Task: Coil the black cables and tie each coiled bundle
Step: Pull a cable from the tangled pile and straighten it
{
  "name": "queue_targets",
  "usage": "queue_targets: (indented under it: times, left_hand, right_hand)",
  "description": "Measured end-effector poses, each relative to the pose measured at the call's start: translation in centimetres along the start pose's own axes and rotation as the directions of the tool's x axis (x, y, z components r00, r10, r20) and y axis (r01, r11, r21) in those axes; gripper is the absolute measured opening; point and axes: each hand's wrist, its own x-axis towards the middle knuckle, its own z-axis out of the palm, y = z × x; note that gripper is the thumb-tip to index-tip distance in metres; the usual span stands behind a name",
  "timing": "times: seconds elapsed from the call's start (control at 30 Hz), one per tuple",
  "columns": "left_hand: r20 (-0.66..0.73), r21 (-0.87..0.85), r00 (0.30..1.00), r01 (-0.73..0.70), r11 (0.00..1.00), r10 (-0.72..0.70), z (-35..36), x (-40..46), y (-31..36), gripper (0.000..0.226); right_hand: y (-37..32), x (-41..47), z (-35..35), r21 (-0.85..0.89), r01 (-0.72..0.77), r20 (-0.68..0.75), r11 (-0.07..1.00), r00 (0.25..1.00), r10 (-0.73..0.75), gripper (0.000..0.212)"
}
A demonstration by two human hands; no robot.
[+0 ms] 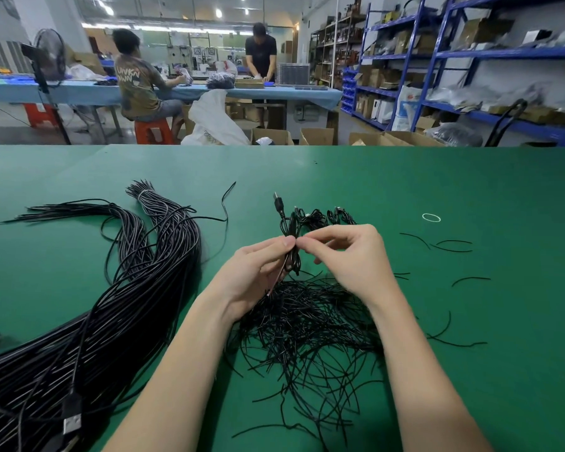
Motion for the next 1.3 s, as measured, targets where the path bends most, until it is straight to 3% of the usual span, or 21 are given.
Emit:
queue_targets:
  times: [0.03,0.1,0.13,0.17,0.23,0.27,0.3,0.33,0.4,0.5,0.57,0.67,0.73,0.8,0.83,0.87,0.9,0.97,1.07,1.2,1.3]
  left_hand:
    - [0.002,-0.012,1.000,-0.021,1.000,0.021,0.1,0.0,0.0,0.034]
    - [-0.028,-0.008,0.998,-0.049,0.999,0.049,0.2,0.1,0.0,0.047]
    - [-0.043,0.009,0.998,-0.050,0.999,0.050,0.2,0.2,0.0,0.050]
    - [-0.050,0.025,0.998,-0.046,0.999,0.047,0.3,0.2,-0.1,0.048]
    - [-0.082,0.009,0.997,-0.009,1.000,0.010,0.4,0.2,-0.2,0.031]
    - [-0.105,-0.025,0.994,0.020,0.999,-0.022,0.3,0.3,-0.3,0.022]
    - [-0.129,-0.068,0.990,0.048,0.997,-0.056,0.2,0.3,-0.3,0.016]
    - [-0.148,-0.111,0.985,0.069,0.991,-0.086,0.1,0.4,-0.2,0.015]
    - [-0.157,-0.166,0.979,0.101,0.981,-0.127,-0.1,0.5,0.0,0.020]
    - [-0.125,-0.234,0.979,0.131,0.963,-0.163,-0.2,0.3,0.3,0.022]
    - [-0.118,-0.182,0.985,0.105,0.978,-0.128,-0.3,0.2,0.3,0.029]
    - [-0.093,-0.053,0.996,0.012,0.999,-0.017,-0.2,0.2,0.3,0.038]
    - [-0.099,-0.015,0.995,-0.010,1.000,0.008,-0.1,0.1,0.3,0.046]
    - [-0.090,0.022,0.996,-0.005,1.000,0.007,0.0,0.1,0.4,0.041]
    - [-0.083,0.027,0.997,0.004,1.000,-0.001,0.1,0.1,0.5,0.037]
    - [-0.082,0.020,0.996,0.018,1.000,-0.016,0.2,0.0,0.7,0.033]
    - [-0.084,-0.002,0.996,0.038,0.999,-0.038,0.3,0.1,0.8,0.030]
    - [-0.085,-0.049,0.992,0.086,0.995,-0.090,0.4,0.2,0.9,0.027]
    - [-0.090,-0.064,0.988,0.119,0.991,-0.124,0.3,0.3,0.8,0.024]
    - [-0.095,-0.060,0.985,0.135,0.989,-0.141,-0.1,0.2,0.8,0.024]
    - [-0.048,0.029,0.995,0.089,0.996,-0.088,-0.2,0.0,0.7,0.024]
  right_hand:
    - [-0.1,0.1,0.2,0.133,-0.153,0.023,0.979,0.988,0.151,0.004]
    - [-0.3,0.0,0.9,0.454,-0.480,0.179,0.751,0.874,0.452,0.006]
    - [-0.3,0.0,1.2,0.521,-0.565,0.236,0.639,0.815,0.528,0.008]
    - [-0.2,0.0,1.5,0.523,-0.586,0.238,0.619,0.798,0.554,0.008]
    - [0.3,0.0,1.7,0.324,-0.435,0.082,0.840,0.897,0.433,0.009]
    - [0.5,0.0,1.6,0.129,-0.274,-0.009,0.953,0.961,0.277,0.011]
    - [0.7,0.0,1.3,-0.064,-0.107,-0.040,0.992,0.994,0.105,0.013]
    - [0.9,0.0,1.1,-0.201,0.030,-0.013,0.979,0.999,-0.034,0.013]
    - [1.0,-0.3,0.7,-0.339,0.163,0.025,0.927,0.986,-0.164,0.014]
    - [1.2,-0.4,0.7,-0.397,0.250,-0.030,0.883,0.958,-0.284,0.014]
    - [1.2,-0.5,1.1,-0.363,0.234,-0.044,0.902,0.963,-0.267,0.013]
    - [1.0,-0.3,1.4,-0.297,0.065,-0.027,0.953,0.997,-0.076,0.013]
    - [0.6,0.0,1.2,-0.064,-0.213,0.048,0.975,0.975,0.217,0.017]
    - [-0.4,-0.1,0.9,0.315,-0.565,0.305,0.762,0.821,0.483,0.019]
    - [-0.8,-0.1,0.6,0.391,-0.640,0.389,0.662,0.766,0.511,0.017]
    - [-0.9,-0.1,0.3,0.384,-0.634,0.408,0.671,0.768,0.493,0.015]
    - [-1.0,-0.2,0.0,0.315,-0.573,0.382,0.756,0.806,0.452,0.013]
    - [-1.3,-0.1,-0.8,0.089,-0.342,0.310,0.936,0.902,0.300,0.005]
    - [-1.4,0.0,-1.5,-0.191,-0.055,0.205,0.980,0.974,0.095,0.007]
    - [-1.1,-0.3,-1.0,-0.196,0.112,0.137,0.974,0.987,-0.086,0.011]
    - [-0.3,-0.2,-0.2,-0.140,0.088,0.011,0.986,0.996,-0.087,0.008]
